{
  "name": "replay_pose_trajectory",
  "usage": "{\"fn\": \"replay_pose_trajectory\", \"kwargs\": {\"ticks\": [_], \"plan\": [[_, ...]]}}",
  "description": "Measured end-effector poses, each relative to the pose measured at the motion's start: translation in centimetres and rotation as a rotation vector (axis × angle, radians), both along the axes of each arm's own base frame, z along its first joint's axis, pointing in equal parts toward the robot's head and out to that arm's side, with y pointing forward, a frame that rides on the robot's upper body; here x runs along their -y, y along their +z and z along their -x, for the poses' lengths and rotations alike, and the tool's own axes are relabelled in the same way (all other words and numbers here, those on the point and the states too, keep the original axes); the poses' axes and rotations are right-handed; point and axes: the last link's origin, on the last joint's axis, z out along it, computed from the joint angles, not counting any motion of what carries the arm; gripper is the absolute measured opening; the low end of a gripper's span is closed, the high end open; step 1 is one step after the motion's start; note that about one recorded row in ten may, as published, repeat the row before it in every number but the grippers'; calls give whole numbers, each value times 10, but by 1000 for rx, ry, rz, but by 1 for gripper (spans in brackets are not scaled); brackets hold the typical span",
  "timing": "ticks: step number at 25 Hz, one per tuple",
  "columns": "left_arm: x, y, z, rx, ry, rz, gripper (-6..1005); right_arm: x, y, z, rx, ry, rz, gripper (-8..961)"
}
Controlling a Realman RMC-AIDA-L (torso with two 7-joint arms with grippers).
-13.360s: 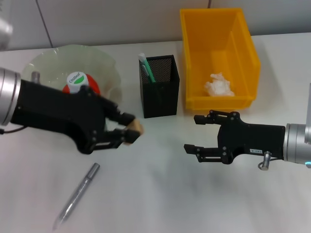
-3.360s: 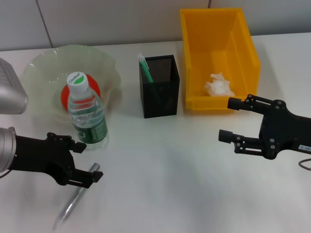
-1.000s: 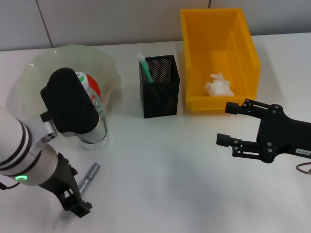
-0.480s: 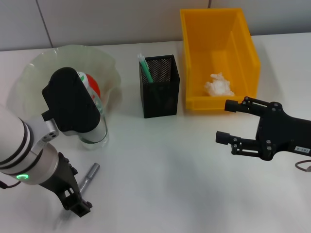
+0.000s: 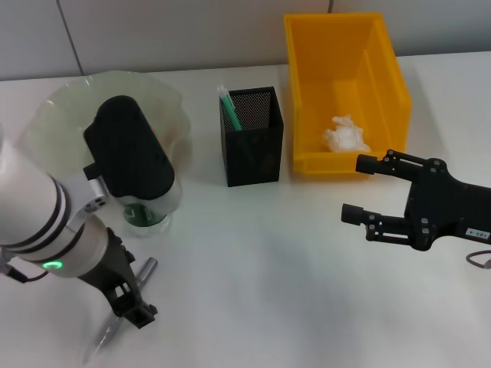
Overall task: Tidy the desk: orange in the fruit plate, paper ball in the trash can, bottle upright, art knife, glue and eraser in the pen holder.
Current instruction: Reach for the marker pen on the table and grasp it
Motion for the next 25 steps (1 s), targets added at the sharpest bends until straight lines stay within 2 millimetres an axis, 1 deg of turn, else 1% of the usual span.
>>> {"fn": "replay_pose_trajectory", "kwargs": {"ticks": [7,14,25], "plan": [[-9,-8,0,-16,4,14,810,2,0,-2,0,-8,1,785],[-12,-9,-2,-9,-6,5,797,3,0,-3,-1,-12,1,784],[-15,-10,4,-20,34,-9,588,3,-1,-3,1,-13,3,784]]}}
